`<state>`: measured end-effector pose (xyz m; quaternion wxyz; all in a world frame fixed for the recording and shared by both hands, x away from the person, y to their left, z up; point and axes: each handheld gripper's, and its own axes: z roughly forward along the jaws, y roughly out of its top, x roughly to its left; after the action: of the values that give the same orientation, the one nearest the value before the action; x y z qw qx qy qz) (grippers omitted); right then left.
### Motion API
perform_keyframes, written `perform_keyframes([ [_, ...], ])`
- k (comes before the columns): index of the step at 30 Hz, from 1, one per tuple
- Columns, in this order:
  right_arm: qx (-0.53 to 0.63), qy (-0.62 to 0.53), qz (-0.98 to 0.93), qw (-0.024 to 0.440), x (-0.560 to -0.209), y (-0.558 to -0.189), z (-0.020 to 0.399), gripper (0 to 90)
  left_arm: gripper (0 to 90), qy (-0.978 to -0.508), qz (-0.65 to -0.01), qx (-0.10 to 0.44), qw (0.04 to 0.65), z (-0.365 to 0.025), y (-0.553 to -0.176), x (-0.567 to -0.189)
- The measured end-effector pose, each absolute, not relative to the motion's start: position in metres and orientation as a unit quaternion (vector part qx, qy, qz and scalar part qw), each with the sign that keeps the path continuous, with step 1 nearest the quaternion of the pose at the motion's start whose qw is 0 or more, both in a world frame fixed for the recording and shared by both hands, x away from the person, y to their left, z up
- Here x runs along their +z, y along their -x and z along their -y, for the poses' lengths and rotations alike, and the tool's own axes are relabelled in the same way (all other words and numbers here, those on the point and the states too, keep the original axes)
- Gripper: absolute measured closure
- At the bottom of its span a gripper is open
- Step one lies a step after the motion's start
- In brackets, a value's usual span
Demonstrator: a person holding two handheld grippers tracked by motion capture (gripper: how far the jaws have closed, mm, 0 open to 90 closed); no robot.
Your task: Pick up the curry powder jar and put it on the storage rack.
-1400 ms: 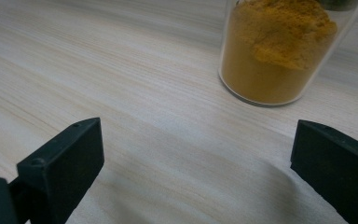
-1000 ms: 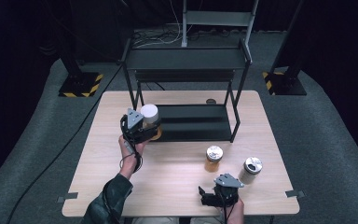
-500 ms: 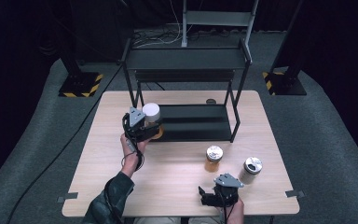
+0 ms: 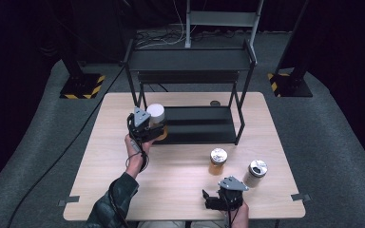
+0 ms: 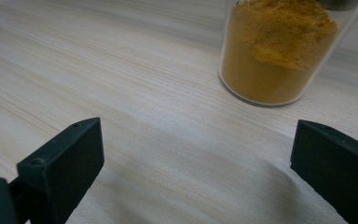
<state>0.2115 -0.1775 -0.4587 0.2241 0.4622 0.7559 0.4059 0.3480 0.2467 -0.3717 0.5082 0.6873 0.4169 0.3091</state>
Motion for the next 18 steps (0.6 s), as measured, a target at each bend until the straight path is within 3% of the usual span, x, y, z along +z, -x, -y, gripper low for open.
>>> perform_keyframes([
  [18, 0.406, -0.461, -0.756, 0.226, -0.4589, -0.2111, 0.1774, 1.8, 35.1, -0.691, -0.418, 0.303, 0.506, -0.2443, -0.3584, -0.3748],
])
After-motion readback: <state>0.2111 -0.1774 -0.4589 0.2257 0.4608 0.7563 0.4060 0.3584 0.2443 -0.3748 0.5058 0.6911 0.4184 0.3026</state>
